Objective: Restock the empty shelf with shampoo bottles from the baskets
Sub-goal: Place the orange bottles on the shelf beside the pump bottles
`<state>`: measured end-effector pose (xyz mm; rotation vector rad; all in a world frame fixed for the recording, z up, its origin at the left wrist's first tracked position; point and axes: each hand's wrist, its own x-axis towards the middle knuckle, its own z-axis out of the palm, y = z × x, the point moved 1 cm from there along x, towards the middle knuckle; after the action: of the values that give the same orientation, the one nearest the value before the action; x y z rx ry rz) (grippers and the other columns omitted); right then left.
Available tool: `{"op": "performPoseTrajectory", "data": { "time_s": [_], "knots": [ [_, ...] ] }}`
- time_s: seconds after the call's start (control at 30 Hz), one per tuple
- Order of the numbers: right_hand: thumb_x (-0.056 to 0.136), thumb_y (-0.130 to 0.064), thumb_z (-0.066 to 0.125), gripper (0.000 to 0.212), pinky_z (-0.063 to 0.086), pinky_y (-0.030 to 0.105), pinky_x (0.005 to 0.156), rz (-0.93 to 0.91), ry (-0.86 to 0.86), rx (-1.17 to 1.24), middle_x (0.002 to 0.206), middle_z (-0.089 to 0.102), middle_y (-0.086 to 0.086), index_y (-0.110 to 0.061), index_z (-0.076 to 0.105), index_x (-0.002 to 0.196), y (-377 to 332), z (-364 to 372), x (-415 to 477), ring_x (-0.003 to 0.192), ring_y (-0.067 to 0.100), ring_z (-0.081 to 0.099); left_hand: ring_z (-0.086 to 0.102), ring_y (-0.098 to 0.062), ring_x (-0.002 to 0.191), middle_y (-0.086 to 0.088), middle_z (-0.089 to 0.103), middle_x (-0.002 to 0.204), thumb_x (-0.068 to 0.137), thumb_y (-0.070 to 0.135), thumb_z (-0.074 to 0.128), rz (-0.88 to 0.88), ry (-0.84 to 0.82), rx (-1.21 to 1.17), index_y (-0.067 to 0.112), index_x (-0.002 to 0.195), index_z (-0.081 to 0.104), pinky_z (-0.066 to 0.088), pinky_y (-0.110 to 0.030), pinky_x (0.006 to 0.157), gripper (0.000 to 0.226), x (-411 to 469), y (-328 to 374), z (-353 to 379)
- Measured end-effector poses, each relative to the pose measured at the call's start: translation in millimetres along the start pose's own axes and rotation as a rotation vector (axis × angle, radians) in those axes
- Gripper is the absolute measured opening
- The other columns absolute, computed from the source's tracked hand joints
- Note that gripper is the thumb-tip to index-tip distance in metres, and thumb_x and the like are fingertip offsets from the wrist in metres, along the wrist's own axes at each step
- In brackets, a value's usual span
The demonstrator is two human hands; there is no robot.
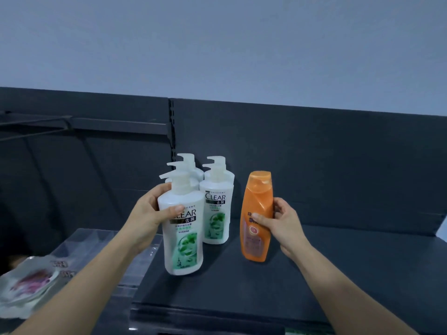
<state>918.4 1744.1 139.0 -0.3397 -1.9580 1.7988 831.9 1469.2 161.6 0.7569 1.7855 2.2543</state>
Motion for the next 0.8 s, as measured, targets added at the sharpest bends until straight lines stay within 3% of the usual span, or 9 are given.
{"op": "performPoseTrajectory", "data": {
  "time_s": [0.07,0.23,0.37,0.57,0.67,0.8],
  "knots": [
    [0.074,-0.002,0.082,0.037,0.056,0.024,0.067,0.001,-0.006,-0.014,0.098,0.072,0.004,-0.02,0.061,0.097,8.6,1.1,20.8,0.088,0.019,0.07,0.071,-0.025,0.092,-0.009,0.073,0.106,0.038,0.036,0.096,-0.011,0.017,0.007,0.021,0.112,0.066,0.059,-0.033,0.066,0.081,9.5,-7.0,-5.0],
    [0.073,-0.004,0.084,0.038,0.059,0.037,0.081,0.012,-0.017,-0.046,0.101,0.073,0.006,-0.02,0.064,0.1,29.5,7.5,59.6,0.094,0.021,0.071,0.07,-0.026,0.097,-0.013,0.07,0.113,0.04,0.036,0.096,-0.034,0.009,0.02,0.015,0.121,0.061,0.057,-0.029,0.07,0.091,26.6,-22.5,-18.5],
    [0.074,-0.005,0.083,0.04,0.057,0.028,0.075,0.022,-0.006,-0.053,0.102,0.073,0.004,-0.018,0.065,0.107,39.1,13.8,78.9,0.095,0.019,0.07,0.068,-0.028,0.1,-0.016,0.068,0.116,0.044,0.034,0.096,-0.055,-0.014,0.018,0.011,0.126,0.057,0.058,-0.032,0.074,0.093,33.5,-30.5,-28.7],
    [0.077,-0.002,0.08,0.035,0.052,0.02,0.067,0.024,0.003,-0.051,0.1,0.072,0.004,-0.024,0.062,0.098,44.2,21.3,100.2,0.09,0.015,0.069,0.065,-0.033,0.106,-0.02,0.065,0.121,0.048,0.032,0.095,-0.103,-0.083,-0.002,0.013,0.127,0.058,0.057,-0.036,0.082,0.089,42.9,-34.8,-41.1],
    [0.08,-0.001,0.077,0.035,0.052,0.013,0.061,0.004,-0.003,-0.053,0.098,0.07,-0.001,-0.022,0.061,0.103,45.0,24.5,106.8,0.084,0.004,0.067,0.065,-0.032,0.107,-0.018,0.065,0.122,0.049,0.033,0.095,-0.118,-0.112,0.003,0.016,0.127,0.058,0.056,-0.034,0.081,0.087,44.9,-35.0,-44.1],
    [0.083,-0.001,0.074,0.042,0.049,0.015,0.069,-0.036,-0.007,-0.064,0.102,0.066,-0.01,-0.024,0.056,0.113,48.0,27.1,111.6,0.091,0.002,0.063,0.062,-0.025,0.115,-0.007,0.063,0.128,0.053,0.038,0.092,-0.098,-0.099,0.078,0.018,0.135,0.051,0.055,-0.031,0.085,0.093,42.9,-34.2,-43.8]
  ]
}}
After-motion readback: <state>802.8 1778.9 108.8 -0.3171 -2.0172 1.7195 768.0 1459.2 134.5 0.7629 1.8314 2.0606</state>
